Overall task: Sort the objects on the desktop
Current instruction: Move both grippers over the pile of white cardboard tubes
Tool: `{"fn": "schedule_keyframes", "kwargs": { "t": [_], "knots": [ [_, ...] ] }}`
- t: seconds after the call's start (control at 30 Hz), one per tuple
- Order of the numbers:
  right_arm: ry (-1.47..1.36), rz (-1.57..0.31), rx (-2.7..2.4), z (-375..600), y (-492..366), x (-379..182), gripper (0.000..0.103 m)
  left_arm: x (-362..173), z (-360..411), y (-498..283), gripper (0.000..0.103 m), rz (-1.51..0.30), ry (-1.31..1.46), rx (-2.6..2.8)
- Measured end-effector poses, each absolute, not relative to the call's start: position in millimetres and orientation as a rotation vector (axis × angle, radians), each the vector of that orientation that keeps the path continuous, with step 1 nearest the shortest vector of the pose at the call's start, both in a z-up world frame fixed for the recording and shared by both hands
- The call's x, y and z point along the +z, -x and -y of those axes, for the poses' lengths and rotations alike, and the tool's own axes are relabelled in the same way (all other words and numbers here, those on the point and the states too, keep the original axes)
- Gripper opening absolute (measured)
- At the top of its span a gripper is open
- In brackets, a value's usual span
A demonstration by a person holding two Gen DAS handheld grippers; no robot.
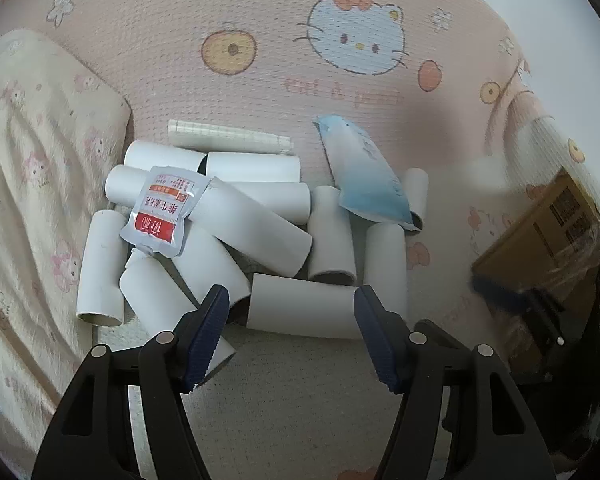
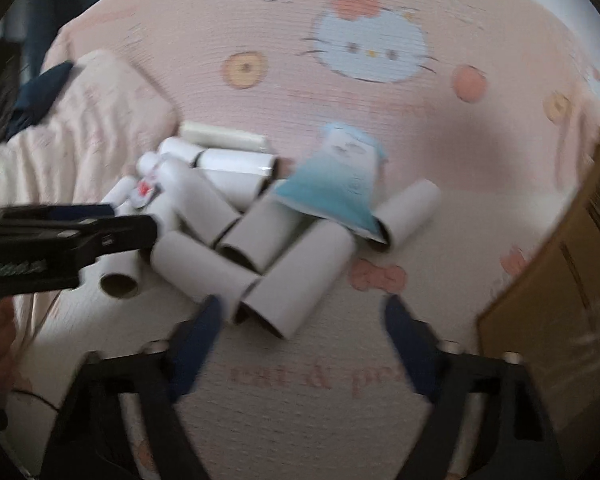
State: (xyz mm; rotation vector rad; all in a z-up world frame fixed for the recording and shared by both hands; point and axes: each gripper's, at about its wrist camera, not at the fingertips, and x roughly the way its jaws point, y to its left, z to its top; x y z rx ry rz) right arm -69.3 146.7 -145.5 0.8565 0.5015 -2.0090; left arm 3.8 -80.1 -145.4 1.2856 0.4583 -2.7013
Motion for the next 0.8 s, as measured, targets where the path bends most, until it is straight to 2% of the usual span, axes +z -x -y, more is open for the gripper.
{"fn": "schedule_keyframes", "kwargs": {
  "t": [0.03, 0.1, 0.13, 0.27, 0.33, 0.4, 0.43, 0.8],
  "knots": [
    [-0.855, -0.525, -1.977, -141.4, 67.4, -147.5, 0.046, -147.3, 82.7, -2.8, 0.069, -0.477, -1.289, -2.696],
    [-0.850, -0.558, -1.951, -136.3, 64.7, -153.3, 0.044, -152.1, 90.1, -0.2, 0.069, -0.523, -1.308, -2.680],
    [-0.841, -0.562, -1.954, -134.8, 63.3, -155.7, 0.039, -153.7, 93.0, 0.3, 0.068, -0.545, -1.317, -2.676],
    [-0.888, -0.480, -1.906, -132.2, 68.8, -161.8, 0.030, -160.3, 97.2, 0.5, 0.066, -0.587, -1.348, -2.651],
    [-0.905, -0.444, -1.890, -131.5, 72.2, -163.8, 0.022, -165.0, 99.8, 2.9, 0.054, -0.608, -1.374, -2.627],
    [-0.901, -0.456, -1.891, -128.7, 70.3, -164.4, 0.021, -173.0, 104.5, 8.2, 0.041, -0.623, -1.432, -2.562],
    [-0.900, -0.462, -1.887, -127.7, 69.2, -164.7, 0.019, -176.2, 106.3, 8.8, 0.039, -0.646, -1.449, -2.544],
    [-0.944, -0.475, -1.837, -121.4, 68.0, -171.4, 0.018, -195.9, 90.8, 9.2, 0.039, -0.836, -1.602, -2.546]
  ]
}}
